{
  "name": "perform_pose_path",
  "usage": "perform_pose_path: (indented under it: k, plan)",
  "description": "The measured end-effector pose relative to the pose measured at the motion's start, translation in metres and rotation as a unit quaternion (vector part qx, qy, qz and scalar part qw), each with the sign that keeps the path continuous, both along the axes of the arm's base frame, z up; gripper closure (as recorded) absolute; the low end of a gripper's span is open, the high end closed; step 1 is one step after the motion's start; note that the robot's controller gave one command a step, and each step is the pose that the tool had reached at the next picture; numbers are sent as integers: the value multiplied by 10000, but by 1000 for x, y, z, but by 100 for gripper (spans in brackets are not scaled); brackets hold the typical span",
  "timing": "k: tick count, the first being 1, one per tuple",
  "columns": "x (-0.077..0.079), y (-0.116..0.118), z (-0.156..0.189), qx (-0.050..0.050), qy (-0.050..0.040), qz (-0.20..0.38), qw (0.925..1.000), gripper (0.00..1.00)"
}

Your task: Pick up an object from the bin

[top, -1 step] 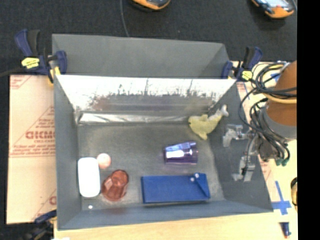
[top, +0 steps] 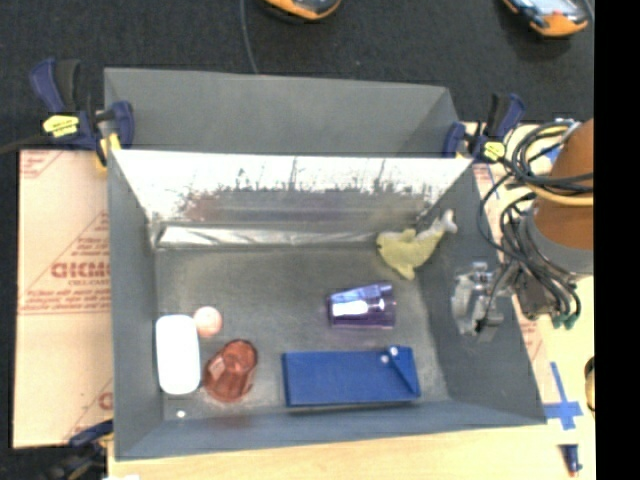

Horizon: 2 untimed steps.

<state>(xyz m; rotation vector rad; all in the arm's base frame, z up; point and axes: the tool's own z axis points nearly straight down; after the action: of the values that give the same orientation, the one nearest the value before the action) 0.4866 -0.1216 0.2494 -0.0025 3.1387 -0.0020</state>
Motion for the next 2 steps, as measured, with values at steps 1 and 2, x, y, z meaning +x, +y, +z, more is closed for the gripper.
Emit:
perform_pose_path:
  k: [1, 2]
  plan:
    - [0, 0, 0, 0, 0, 8, 10000, 0]
    - [0, 0, 0, 0, 1, 9, 10000, 0]
